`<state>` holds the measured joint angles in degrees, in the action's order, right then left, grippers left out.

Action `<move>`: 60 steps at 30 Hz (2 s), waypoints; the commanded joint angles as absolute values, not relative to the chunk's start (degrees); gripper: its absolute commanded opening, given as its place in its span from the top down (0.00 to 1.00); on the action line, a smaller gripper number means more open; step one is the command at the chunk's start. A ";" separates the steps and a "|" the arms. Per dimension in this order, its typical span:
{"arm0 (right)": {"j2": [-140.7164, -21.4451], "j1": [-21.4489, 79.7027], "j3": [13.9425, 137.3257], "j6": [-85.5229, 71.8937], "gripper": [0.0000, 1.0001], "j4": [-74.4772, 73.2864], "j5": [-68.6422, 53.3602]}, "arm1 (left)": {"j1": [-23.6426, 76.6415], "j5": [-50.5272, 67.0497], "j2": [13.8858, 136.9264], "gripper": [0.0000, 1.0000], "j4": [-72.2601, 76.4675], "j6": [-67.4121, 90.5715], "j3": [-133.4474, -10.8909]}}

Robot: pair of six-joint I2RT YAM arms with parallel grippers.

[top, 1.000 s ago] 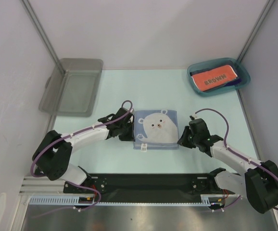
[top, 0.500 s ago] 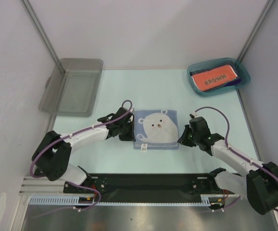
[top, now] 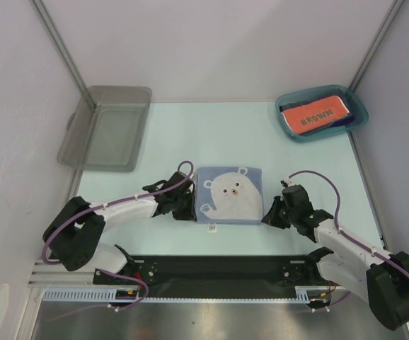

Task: Fold and stack the towels
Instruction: Fold the towel

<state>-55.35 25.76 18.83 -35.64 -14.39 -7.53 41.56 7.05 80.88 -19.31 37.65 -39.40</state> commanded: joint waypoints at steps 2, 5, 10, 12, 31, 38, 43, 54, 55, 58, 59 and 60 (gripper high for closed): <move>-55.63 25.84 18.19 -35.86 1.00 -10.81 -8.44 | 41.92 6.16 81.91 1.00 -16.87 38.23 -39.64; -55.28 25.84 18.63 -35.68 1.00 -11.07 -8.35 | 41.92 5.62 82.09 1.00 -17.40 37.88 -40.08; -53.97 25.75 22.65 -35.60 1.00 -13.97 -10.18 | 41.92 5.62 80.95 1.00 -19.85 37.71 -41.92; -53.00 25.75 25.56 -35.51 1.00 -17.55 -10.72 | 42.01 5.10 78.85 1.00 -23.18 37.44 -45.15; -50.70 26.01 14.50 -39.81 1.00 -13.98 -10.11 | 42.63 3.87 81.91 1.00 -18.37 38.06 -37.62; -48.79 25.84 15.72 -40.43 0.86 -14.58 -11.25 | 42.63 2.11 83.93 0.85 -21.34 37.27 -39.89; -46.05 25.58 22.84 -39.12 0.61 -23.90 -4.77 | 42.28 0.17 83.58 0.64 -28.38 35.16 -48.76; -69.58 17.85 37.16 -28.15 0.78 -3.45 -11.85 | 33.24 6.21 95.87 0.62 -28.31 26.11 -68.89; -74.57 17.15 38.31 -27.08 0.78 -2.30 -13.26 | 32.70 8.59 96.85 0.64 -27.08 25.58 -69.52; -81.81 14.24 42.71 -23.91 0.81 1.47 -18.01 | 31.56 10.02 101.15 0.64 -23.12 23.30 -71.27; -85.92 13.63 44.54 -23.21 0.81 2.36 -18.19 | 30.94 10.45 103.60 0.65 -22.16 22.33 -72.67; -87.70 12.49 45.26 -21.90 0.81 2.72 -18.72 | 30.59 10.89 105.28 0.65 -21.80 21.98 -73.38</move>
